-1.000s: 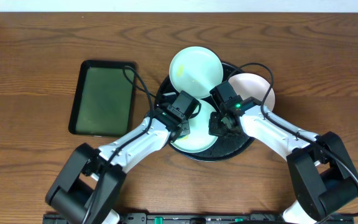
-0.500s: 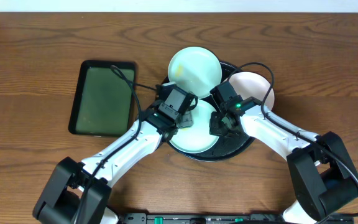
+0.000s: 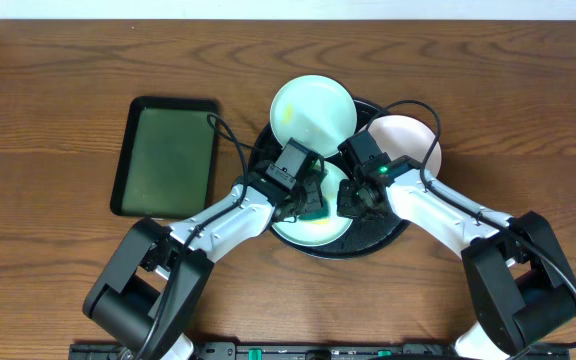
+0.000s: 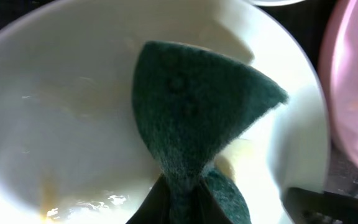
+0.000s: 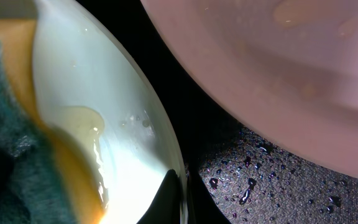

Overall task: Clean dirty plates on tray and stack at the side
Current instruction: 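Scrub the green plate surface with the sponge in the left gripper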

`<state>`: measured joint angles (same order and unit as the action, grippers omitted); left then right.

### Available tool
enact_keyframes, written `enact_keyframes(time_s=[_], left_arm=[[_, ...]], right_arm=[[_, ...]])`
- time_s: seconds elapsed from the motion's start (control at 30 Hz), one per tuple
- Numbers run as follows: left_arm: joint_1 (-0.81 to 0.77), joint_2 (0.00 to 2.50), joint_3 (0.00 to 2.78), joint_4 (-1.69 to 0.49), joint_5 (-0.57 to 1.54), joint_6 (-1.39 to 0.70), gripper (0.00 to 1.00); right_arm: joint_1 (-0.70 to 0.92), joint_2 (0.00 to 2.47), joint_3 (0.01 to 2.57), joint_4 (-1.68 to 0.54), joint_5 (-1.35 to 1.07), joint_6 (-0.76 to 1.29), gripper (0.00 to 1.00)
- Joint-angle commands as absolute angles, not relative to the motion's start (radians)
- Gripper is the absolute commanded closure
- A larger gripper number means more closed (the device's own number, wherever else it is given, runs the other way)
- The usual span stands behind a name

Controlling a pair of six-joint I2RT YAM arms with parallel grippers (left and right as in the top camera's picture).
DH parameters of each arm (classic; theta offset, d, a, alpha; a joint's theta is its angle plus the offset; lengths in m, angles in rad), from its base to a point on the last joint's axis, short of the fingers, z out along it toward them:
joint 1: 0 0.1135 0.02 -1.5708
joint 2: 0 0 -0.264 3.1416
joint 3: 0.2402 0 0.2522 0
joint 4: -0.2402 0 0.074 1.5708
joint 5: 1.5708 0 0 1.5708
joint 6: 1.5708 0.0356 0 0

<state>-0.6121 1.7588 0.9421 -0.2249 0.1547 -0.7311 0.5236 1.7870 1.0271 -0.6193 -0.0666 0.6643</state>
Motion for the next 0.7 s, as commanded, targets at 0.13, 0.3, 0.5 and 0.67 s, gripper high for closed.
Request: enact_keyframes(time_s=[0.13, 0.3, 0.5, 0.67], left_arm=[[-0.612, 1.755, 0.924, -0.413, -0.299, -0.680, 0.93], [-0.612, 1.651, 0.927, -0.435, -0.413, -0.654, 0.93], [-0.612, 1.507, 0.927, -0.396, -0.340, -0.655, 0.92], [-0.614, 1.503, 0.926, -0.358, -0.053, -0.671, 0.92]], right_arm=[[0.525, 1.816, 1.019, -0.636, -0.024, 0.634, 0.98], [0.525, 1.816, 1.019, -0.636, -0.023, 0.634, 0.98], [0.525, 1.816, 1.019, -0.635, -0.024, 0.634, 0.98], [0.525, 1.816, 1.019, -0.631, -0.024, 0.634, 0.98]])
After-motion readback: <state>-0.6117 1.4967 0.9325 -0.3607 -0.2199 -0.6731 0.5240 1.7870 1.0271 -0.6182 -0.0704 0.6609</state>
